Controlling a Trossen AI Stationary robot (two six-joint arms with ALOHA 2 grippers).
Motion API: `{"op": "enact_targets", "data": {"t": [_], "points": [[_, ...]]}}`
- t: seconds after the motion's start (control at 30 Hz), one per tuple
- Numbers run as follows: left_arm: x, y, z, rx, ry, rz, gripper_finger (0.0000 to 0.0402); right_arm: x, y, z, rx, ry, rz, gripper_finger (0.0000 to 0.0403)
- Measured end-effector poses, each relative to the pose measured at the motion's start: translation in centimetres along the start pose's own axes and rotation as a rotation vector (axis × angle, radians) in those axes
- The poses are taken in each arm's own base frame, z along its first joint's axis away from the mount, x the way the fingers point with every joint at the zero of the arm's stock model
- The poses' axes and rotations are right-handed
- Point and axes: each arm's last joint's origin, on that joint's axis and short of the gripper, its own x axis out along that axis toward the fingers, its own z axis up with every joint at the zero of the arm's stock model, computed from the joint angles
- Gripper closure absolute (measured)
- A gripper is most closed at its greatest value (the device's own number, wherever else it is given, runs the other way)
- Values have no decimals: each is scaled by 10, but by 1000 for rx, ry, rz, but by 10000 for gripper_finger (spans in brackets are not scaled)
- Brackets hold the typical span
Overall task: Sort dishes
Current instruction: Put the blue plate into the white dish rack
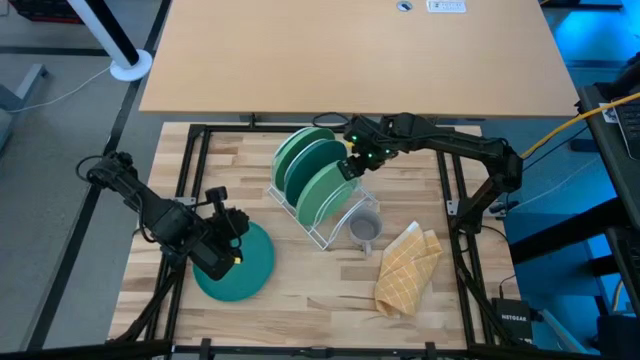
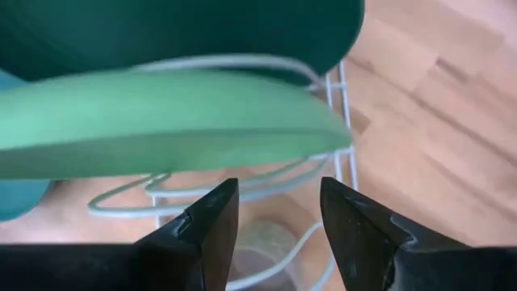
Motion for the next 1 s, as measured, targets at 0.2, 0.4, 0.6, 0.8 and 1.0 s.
{"op": "enact_targets", "data": {"t": [0.2, 0.4, 0.6, 0.8, 1.0], "points": [[2, -6, 3, 9, -13, -15, 400, 0, -1, -8, 21, 131, 37, 223], [15, -36, 12, 243, 6, -161, 400, -1, 3, -25, -72, 225, 2, 223], [38, -71, 13, 537, 74, -263, 400, -2, 13, -42, -165, 278, -17, 223], [76, -97, 11, 594, 188, -207, 400, -2, 27, -58, -243, 268, -37, 223], [111, -109, 10, 635, 283, -162, 400, -3, 38, -72, -303, 276, -34, 223]]}}
